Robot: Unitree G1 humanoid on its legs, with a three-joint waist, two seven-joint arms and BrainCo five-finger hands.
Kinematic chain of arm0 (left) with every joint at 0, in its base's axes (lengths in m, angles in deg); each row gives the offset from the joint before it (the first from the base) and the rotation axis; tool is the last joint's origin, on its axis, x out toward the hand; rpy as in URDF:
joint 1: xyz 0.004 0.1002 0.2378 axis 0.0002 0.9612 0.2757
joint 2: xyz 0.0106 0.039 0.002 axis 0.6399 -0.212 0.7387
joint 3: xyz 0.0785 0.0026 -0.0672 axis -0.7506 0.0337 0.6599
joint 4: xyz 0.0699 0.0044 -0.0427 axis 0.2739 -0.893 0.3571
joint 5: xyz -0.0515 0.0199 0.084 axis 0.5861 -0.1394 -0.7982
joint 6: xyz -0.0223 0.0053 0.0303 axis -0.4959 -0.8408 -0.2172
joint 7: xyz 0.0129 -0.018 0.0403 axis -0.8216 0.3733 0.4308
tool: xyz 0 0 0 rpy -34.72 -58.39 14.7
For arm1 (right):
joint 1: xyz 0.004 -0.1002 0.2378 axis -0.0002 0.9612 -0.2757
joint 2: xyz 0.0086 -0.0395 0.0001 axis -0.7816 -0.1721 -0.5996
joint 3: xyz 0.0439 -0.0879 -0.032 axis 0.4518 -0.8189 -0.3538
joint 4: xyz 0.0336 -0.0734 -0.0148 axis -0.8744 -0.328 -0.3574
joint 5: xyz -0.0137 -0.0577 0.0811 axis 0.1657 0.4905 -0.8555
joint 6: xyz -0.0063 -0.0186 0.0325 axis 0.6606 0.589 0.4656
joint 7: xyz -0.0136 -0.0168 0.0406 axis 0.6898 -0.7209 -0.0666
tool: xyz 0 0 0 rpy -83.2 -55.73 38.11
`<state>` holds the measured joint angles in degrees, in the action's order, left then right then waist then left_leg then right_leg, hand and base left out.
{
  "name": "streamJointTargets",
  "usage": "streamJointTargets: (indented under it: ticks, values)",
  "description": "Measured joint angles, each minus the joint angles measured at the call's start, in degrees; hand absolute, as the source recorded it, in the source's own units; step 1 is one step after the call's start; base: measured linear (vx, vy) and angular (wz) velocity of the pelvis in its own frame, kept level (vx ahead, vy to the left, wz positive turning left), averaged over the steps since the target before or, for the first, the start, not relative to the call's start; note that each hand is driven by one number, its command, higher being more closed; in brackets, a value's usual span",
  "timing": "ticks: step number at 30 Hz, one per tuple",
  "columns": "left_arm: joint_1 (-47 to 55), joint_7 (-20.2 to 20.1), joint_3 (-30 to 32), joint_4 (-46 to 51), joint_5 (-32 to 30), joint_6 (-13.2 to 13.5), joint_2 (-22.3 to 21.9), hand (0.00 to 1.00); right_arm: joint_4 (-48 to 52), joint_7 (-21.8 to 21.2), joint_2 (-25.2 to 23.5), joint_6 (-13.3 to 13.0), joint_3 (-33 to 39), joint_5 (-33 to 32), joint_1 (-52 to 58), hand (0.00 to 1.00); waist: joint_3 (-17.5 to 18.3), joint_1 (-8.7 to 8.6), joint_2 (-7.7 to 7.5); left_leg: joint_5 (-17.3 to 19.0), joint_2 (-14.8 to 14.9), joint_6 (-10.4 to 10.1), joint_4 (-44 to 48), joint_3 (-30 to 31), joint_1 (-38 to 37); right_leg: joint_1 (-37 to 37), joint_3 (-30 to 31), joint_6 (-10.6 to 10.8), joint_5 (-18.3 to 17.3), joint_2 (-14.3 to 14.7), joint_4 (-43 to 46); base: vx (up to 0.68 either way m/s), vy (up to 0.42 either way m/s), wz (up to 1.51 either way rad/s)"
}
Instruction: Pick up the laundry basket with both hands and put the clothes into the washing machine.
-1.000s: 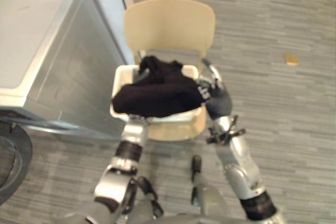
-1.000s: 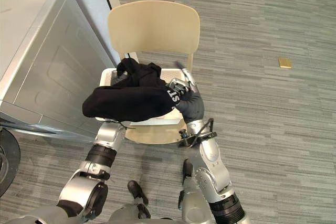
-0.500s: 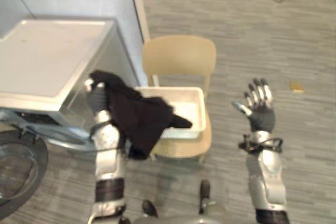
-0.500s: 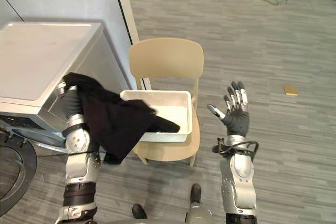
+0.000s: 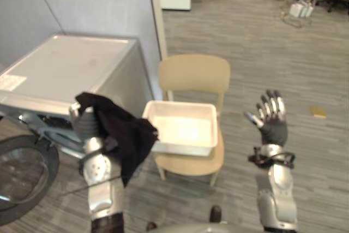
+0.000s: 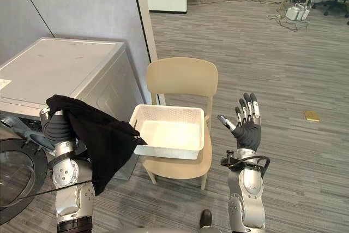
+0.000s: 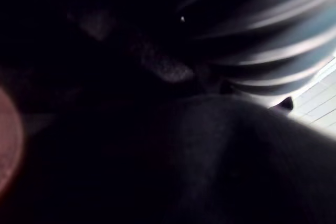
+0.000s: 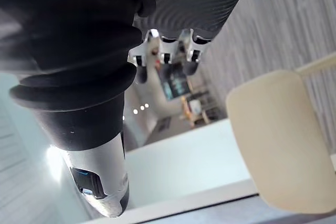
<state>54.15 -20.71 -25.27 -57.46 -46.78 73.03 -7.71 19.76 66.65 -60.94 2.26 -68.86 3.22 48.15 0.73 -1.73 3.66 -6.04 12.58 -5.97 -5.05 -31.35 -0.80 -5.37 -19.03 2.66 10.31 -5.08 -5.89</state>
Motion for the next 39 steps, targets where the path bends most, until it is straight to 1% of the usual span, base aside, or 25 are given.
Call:
streamJointTargets:
  ticks: [9, 12, 14, 15, 16, 17, 18, 19, 20, 21, 25, 26, 27, 28, 29, 30, 31, 32, 33, 34, 35, 36, 37, 38, 39]
  values:
    - [-0.25, 0.24, 0.60, 7.61, -0.04, 0.16, 0.01, 1.00, -2.68, -1.22, -0.50, 0.14, -1.89, 0.01, 1.20, 0.00, 0.60, 1.71, 0.96, 0.28, 0.74, -0.37, 1.13, 2.05, 0.05, 2.38, -3.30, -0.05, -0.67, -0.03, 0.19, 0.03, 0.002, 0.17]
    - [-0.95, 0.59, 0.91, 9.49, 0.10, 0.81, 0.31, 1.00, -4.14, -0.78, -0.39, 1.00, -1.53, 1.07, 1.22, 0.00, 0.59, 2.62, 0.95, 0.33, 0.99, -0.37, 2.27, 3.89, 2.18, 3.48, -6.83, 0.22, -1.35, -0.62, 0.22, 0.00, 0.024, 0.58]
    - [-0.99, 1.58, 1.09, 10.81, 0.23, 1.33, 0.45, 1.00, -4.15, 0.74, 0.46, 1.05, 0.26, 2.21, 1.02, 0.00, 0.55, 2.58, 0.87, 1.37, 2.53, 1.25, 5.62, -0.12, 4.48, 4.01, -10.78, -0.16, -1.12, -1.41, 0.25, 0.02, 0.065, 1.12]
    - [-1.02, 1.97, 1.17, 10.80, 0.71, 2.02, 0.44, 1.00, -5.32, 2.04, 1.59, 1.16, 3.43, 3.32, 0.51, 0.00, 0.52, 2.49, 0.22, 3.89, 4.43, 4.01, 10.50, -5.29, 6.23, 4.07, -14.44, -0.81, -0.72, -3.18, 0.52, 0.02, 0.081, 1.01]
    - [-1.08, 2.08, 1.17, 10.76, 0.89, 2.13, 0.45, 1.00, -5.87, 2.30, 1.97, 1.17, 4.20, 3.69, 0.21, 0.00, 0.24, 2.49, -0.14, 4.39, 4.82, 4.83, 12.30, -6.07, 6.90, 4.01, -14.93, -0.85, -0.75, -3.54, 0.83, -0.01, 0.184, 1.06]
    - [-0.92, 2.41, 1.37, 10.37, 1.01, 2.28, 0.42, 1.00, -9.35, 3.25, 4.10, 2.09, 8.20, 5.74, -1.54, 0.00, 0.17, 3.00, 0.20, 6.74, 7.24, 8.06, 22.08, -7.63, 8.76, 3.83, -16.48, -1.01, -0.88, -5.36, 2.39, -0.04, 0.253, 0.72]
    - [-0.94, 2.41, 1.93, 9.54, 1.01, 2.27, 0.38, 1.00, -11.84, 4.84, 5.97, 3.71, 12.70, 8.87, -2.80, 0.00, -0.17, 2.87, 0.86, 8.62, 8.27, 7.18, 27.27, -7.28, 9.20, 4.12, -17.66, -0.47, -1.31, -6.97, 4.60, -0.06, 0.331, 0.75]
    - [-0.95, 2.32, 2.19, 9.33, 1.01, 2.28, 0.37, 1.00, -12.35, 5.78, 6.66, 4.44, 15.29, 10.49, -3.20, 0.00, -0.20, 2.70, 2.00, 8.78, 7.87, 6.24, 27.91, -6.55, 9.74, 4.07, -18.26, 0.21, -1.83, -7.39, 6.45, -0.06, 0.331, 0.96]
    - [-1.02, 2.08, 2.31, 8.72, 1.00, 2.38, 0.90, 1.00, -13.47, 7.41, 6.74, 5.08, 21.23, 12.79, -3.16, 0.00, -0.41, 1.82, 1.99, 8.36, 5.23, 5.61, 26.86, -3.32, 10.89, 3.68, -19.10, 0.43, -4.47, -9.48, 9.84, -0.11, 0.305, 1.35]
    - [-1.00, 1.78, 2.38, 8.25, 1.09, 2.53, 1.58, 1.00, -14.97, 8.47, 6.59, 5.37, 26.76, 14.74, -2.58, 0.00, -0.04, -0.56, 0.07, 8.84, 1.15, 6.35, 20.77, 1.30, 11.15, 2.60, -19.21, 0.13, -5.41, -11.52, 10.20, -0.10, 0.228, 1.20]
    - [-1.00, 1.78, 2.38, 8.25, 1.09, 2.53, 1.58, 1.00, -14.97, 8.47, 6.59, 5.37, 26.76, 14.74, -2.58, 0.00, -0.04, -0.56, 0.07, 8.84, 1.15, 6.35, 20.77, 1.30, 11.15, 2.60, -19.21, 0.13, -5.41, -11.52, 10.20, -0.02, 0.028, 0.57]
    - [-0.04, -0.52, 1.86, 5.14, 1.23, 1.38, 0.86, 1.00, -21.89, 11.91, 5.15, 14.08, 43.55, 30.19, 2.50, 0.00, -0.56, -2.74, -0.46, 18.29, 3.15, 1.90, 30.68, -2.80, 12.52, 5.23, -27.55, 2.01, -1.97, -17.78, 13.40, -0.06, 0.689, 1.86]
    - [-0.13, -1.22, 2.04, 5.10, 1.23, 0.98, 1.04, 1.00, -22.65, 11.49, 4.40, 16.07, 43.78, 32.83, 3.81, 0.00, -0.89, -3.17, -0.56, 19.01, 1.43, 2.85, 30.51, -1.59, 13.07, 5.06, -28.19, 0.67, -2.42, -19.23, 13.78, -0.09, 0.828, 1.96]
    - [-0.11, -1.44, 2.32, 5.03, 1.23, 0.92, 1.08, 1.00, -22.97, 11.27, 3.65, 17.32, 43.73, 34.58, 4.38, 0.00, -1.35, -3.72, -1.10, 19.45, 0.60, 3.56, 30.48, -1.77, 13.17, 4.83, -27.98, 0.88, -2.68, -20.02, 13.80, -0.10, 0.881, 0.35]
    - [-0.08, -1.46, 2.33, 4.37, 1.22, 0.90, 1.04, 1.00, -23.73, 11.24, 3.41, 18.02, 43.59, 35.88, 4.37, 0.00, -1.73, -3.63, -0.89, 19.78, 0.08, 4.10, 30.47, -1.83, 13.18, 4.72, -27.76, 0.92, -2.79, -20.04, 13.87, -0.05, 0.368, 0.04]
    - [0.01, -1.66, 1.40, 3.42, 1.23, 0.65, 1.02, 1.00, -25.83, 11.25, 2.40, 17.81, 43.47, 36.66, 5.22, 0.00, -2.29, -3.19, -1.64, 20.68, -0.83, 5.59, 30.89, -3.92, 12.61, 5.77, -27.84, -0.62, -1.95, -20.01, 15.32, -0.04, 0.359, 0.31]
    - [1.52, -2.77, -3.62, 2.41, 1.63, 0.44, -0.13, 1.00, -31.76, 10.65, 2.28, 16.13, 43.91, 37.45, 8.51, 0.00, -5.28, -3.01, -2.22, 21.96, -2.08, 7.92, 32.93, -3.44, 10.25, 6.72, -23.48, -0.56, -0.48, -24.24, 23.80, -0.03, 0.306, 0.49]
    - [1.71, -3.37, -5.17, 1.95, 1.80, 0.34, -0.19, 1.00, -33.29, 10.08, 2.15, 15.94, 44.24, 37.22, 9.26, 0.00, -5.72, -3.39, -2.10, 22.03, -2.82, 8.02, 32.77, -2.14, 9.63, 6.57, -21.69, -0.74, -0.36, -25.23, 26.85, 0.01, 0.340, 1.39]
    - [3.45, -6.24, -10.16, 0.31, 3.06, -0.45, 0.12, 1.00, -40.81, 7.28, 0.10, 15.66, 47.27, 34.14, 11.38, 0.00, -7.07, -4.79, -1.67, 22.38, -5.12, 8.62, 31.37, 2.72, 6.56, 3.02, -11.55, -3.12, -2.75, -27.77, 41.50, 0.06, 0.222, 1.36]
    - [5.32, -7.55, -12.64, -0.20, 3.92, -0.75, 0.11, 1.00, -47.77, 5.48, -2.54, 15.80, 49.00, 31.50, 12.52, 0.00, -7.27, -4.70, -3.00, 22.32, -5.84, 9.12, 29.49, 4.01, 5.30, -1.80, -4.65, -2.44, -8.60, -25.31, 52.16, 0.06, 0.260, 1.42]
    - [6.56, -7.91, -14.13, -0.59, 4.74, -1.00, 0.36, 1.00, -54.46, 3.84, -4.98, 15.83, 49.30, 29.12, 13.03, 0.00, -7.22, -3.90, -3.42, 22.19, -6.32, 9.19, 27.41, 4.73, 3.67, -4.91, -1.54, -2.00, -12.87, -21.33, 58.24, 0.07, 0.095, 0.92]
    - [7.44, -8.91, -15.30, -1.51, 5.25, -1.45, 0.43, 1.00, -63.16, 1.21, -5.37, 16.01, 47.29, 26.07, 13.91, 0.00, -7.15, -3.61, -3.82, 21.72, -7.38, 9.23, 24.65, 6.06, 2.30, -7.07, -1.67, -2.23, -16.37, -16.75, 60.18, 0.09, 0.127, 0.96]
    - [7.46, -9.62, -16.69, -3.24, 5.61, -1.76, 0.44, 1.00, -67.41, -0.32, -5.56, 16.06, 45.93, 24.34, 14.05, 0.00, -7.04, -3.79, -3.72, 20.33, -9.58, 9.35, 21.36, 7.97, 1.49, -8.96, -3.15, -2.41, -19.28, -13.26, 58.67, 0.11, 0.112, 0.91]
    - [7.41, -10.06, -17.52, -4.14, 5.75, -2.07, 0.44, 1.00, -67.93, -0.81, -5.52, 16.04, 45.17, 23.83, 14.10, 0.00, -6.99, -3.85, -3.68, 20.04, -10.81, 9.30, 19.42, 8.28, 0.96, -9.65, -3.96, -2.19, -20.02, -12.02, 57.15, 0.14, 0.113, 0.97]
    - [7.31, -11.09, -19.46, -6.16, 6.44, -2.79, 0.33, 1.00, -67.91, -1.61, -5.64, 15.36, 43.82, 22.83, 13.97, 0.00, -6.73, -4.11, -4.36, 20.36, -12.93, 8.72, 14.87, 8.38, -0.87, -10.16, -6.54, -1.93, -20.69, -10.15, 51.77, 0.25, 0.117, 1.09]
